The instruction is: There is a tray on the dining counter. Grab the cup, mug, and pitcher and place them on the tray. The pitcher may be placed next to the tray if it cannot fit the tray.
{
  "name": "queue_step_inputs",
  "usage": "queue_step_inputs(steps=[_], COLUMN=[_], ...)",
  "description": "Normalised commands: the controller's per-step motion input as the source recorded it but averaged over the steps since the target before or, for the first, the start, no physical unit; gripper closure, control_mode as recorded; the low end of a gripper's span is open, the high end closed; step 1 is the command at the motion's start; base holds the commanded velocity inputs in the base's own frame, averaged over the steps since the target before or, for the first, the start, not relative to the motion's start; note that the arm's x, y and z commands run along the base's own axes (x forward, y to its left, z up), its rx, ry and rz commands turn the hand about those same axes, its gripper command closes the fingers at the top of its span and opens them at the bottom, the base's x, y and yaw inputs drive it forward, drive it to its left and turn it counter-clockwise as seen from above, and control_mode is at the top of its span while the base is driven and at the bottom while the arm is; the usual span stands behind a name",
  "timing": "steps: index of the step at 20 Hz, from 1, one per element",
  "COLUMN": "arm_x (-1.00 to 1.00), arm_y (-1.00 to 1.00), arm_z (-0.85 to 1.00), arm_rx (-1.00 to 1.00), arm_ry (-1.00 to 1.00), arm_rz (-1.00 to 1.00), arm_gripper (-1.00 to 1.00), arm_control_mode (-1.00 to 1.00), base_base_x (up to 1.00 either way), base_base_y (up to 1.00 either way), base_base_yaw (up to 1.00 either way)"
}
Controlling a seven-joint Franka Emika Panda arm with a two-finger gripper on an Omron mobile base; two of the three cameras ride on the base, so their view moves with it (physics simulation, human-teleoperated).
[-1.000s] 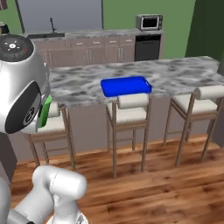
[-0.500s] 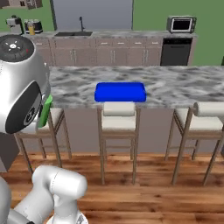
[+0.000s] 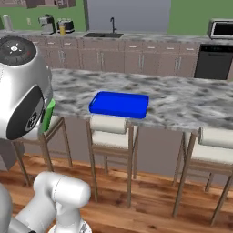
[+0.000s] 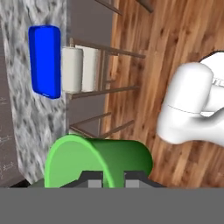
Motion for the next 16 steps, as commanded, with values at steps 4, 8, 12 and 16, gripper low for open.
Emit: queue_step_inputs(steps=[4, 8, 12, 16], arm_x=[0.0, 0.0, 0.0, 0.0], arm_y=[0.0, 0.0, 0.0, 0.0], arm_z=[0.0, 0.0, 0.0, 0.0], arm_rx=[0.0, 0.0, 0.0, 0.0], arm_ry=[0.0, 0.0, 0.0, 0.0], arm_rz=[0.0, 0.0, 0.0, 0.0], arm_gripper=[1.0, 1.0, 1.0, 1.0], arm_control_mode=[1.0, 1.0, 1.0, 1.0], base_base_x=[0.73, 0.81, 0.8, 0.78], base_base_y=[-0.35, -0.03, 0.0, 0.0], base_base_yaw=[0.16, 0.04, 0.0, 0.0])
